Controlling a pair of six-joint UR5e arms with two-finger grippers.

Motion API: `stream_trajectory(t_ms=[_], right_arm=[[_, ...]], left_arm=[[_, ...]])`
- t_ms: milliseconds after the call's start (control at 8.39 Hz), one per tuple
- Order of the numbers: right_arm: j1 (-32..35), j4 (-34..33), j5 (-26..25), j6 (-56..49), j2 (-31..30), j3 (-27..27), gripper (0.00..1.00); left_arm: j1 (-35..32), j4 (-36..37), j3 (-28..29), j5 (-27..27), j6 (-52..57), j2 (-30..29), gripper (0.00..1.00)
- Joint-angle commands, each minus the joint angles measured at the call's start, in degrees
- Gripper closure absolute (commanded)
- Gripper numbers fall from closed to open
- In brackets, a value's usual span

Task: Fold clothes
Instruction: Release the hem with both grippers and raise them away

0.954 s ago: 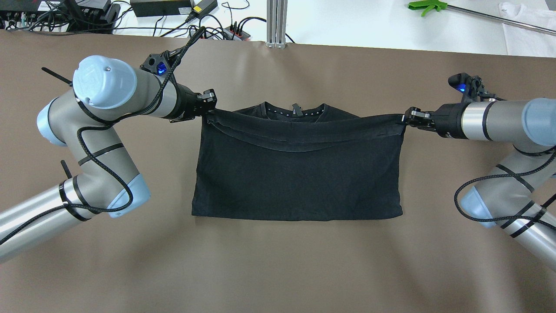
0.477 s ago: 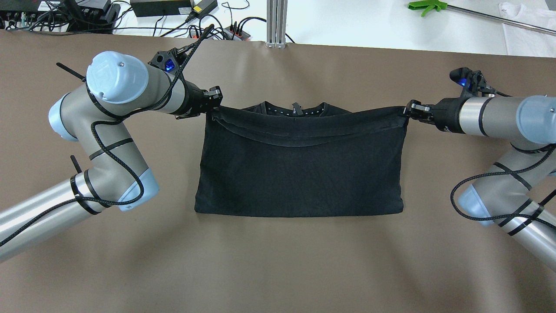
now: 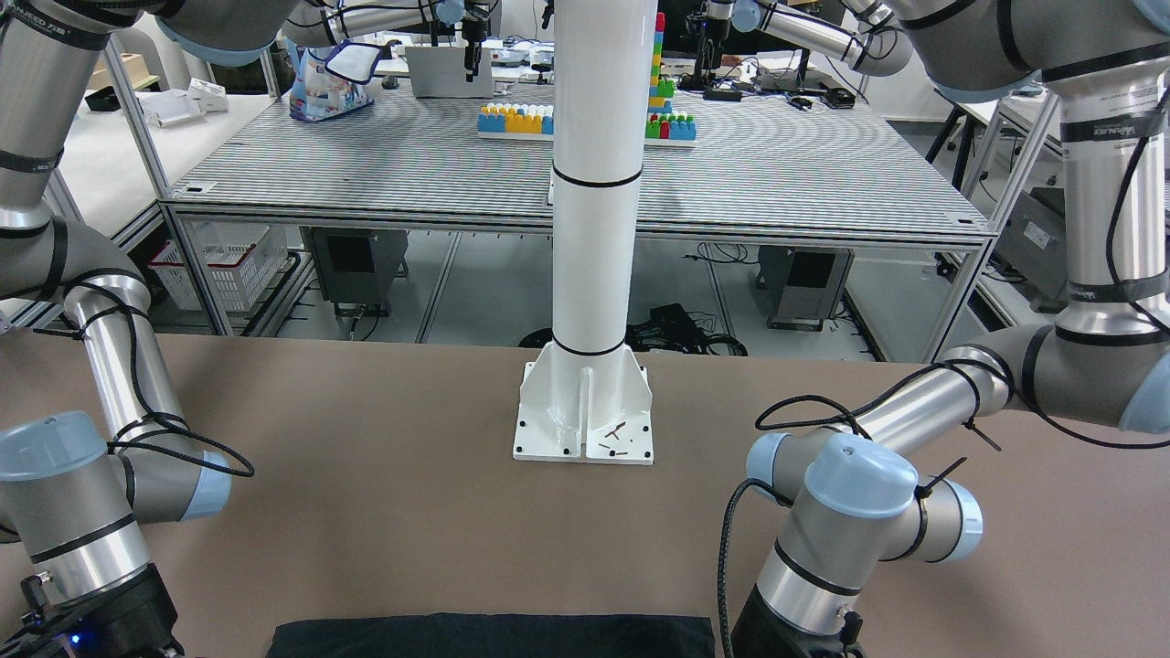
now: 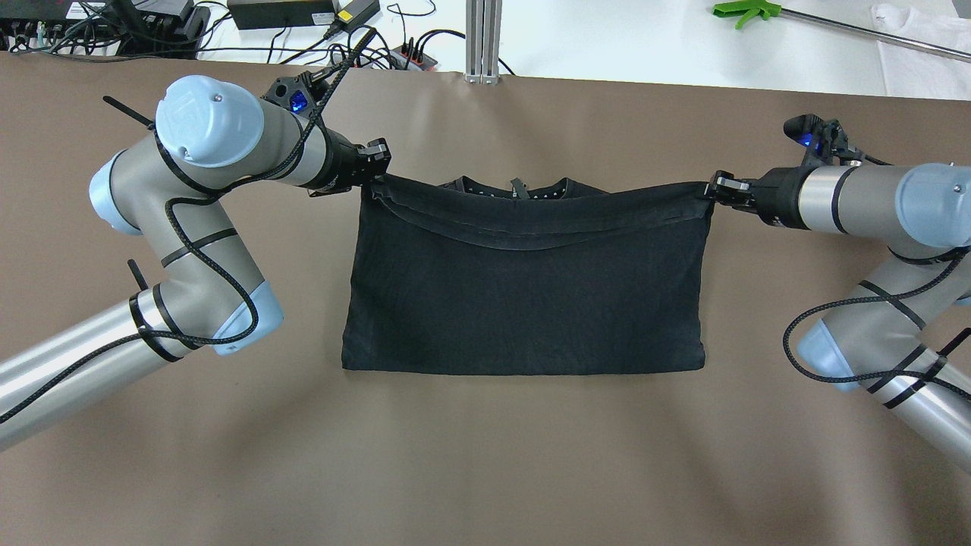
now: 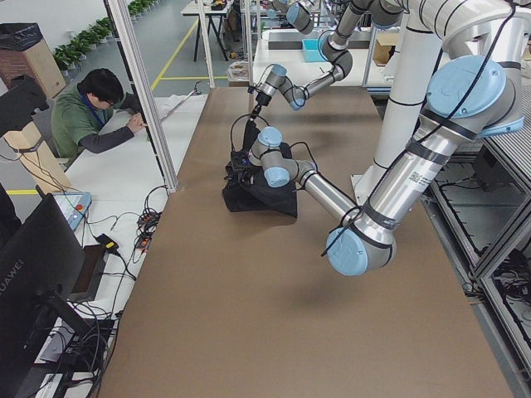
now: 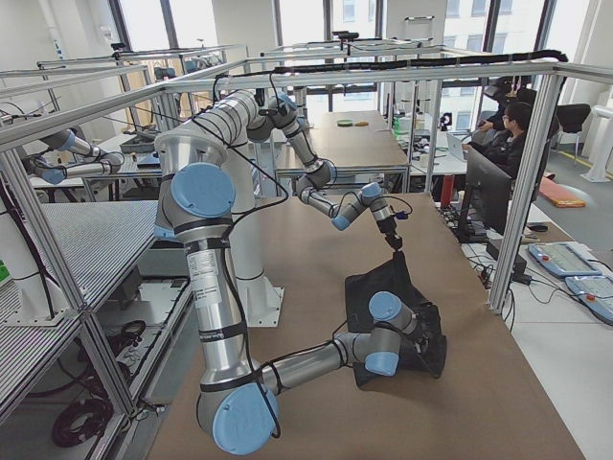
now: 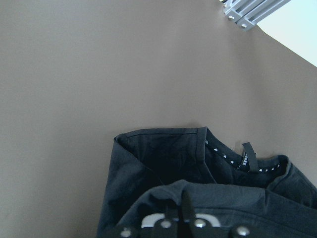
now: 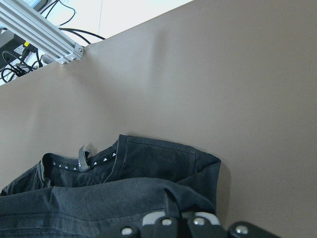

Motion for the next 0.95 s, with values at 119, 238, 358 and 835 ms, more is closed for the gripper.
stream_trajectory(t_ms=[119, 238, 358, 835], right_arm=[[0.0, -0.1, 0.0, 1.2, 0.0, 0.3, 0.07], [0.0, -0.1, 0.0, 1.2, -0.2, 0.2, 0.07], [0.0, -0.1, 0.0, 1.3, -0.5, 0.2, 0.07], [-2.4, -3.5, 4.2, 4.2, -4.1, 1.9, 0.07]], left_arm=[[0.1, -0.3, -0.1, 3.1, -0.5, -0.2, 0.00], [0.0, -0.3, -0.3, 3.2, -0.5, -0.2, 0.00], [0.0, -0.3, -0.6, 3.2, -0.5, -0.4, 0.00], [-1.8, 0.5, -1.4, 3.3, -0.5, -2.2, 0.00]])
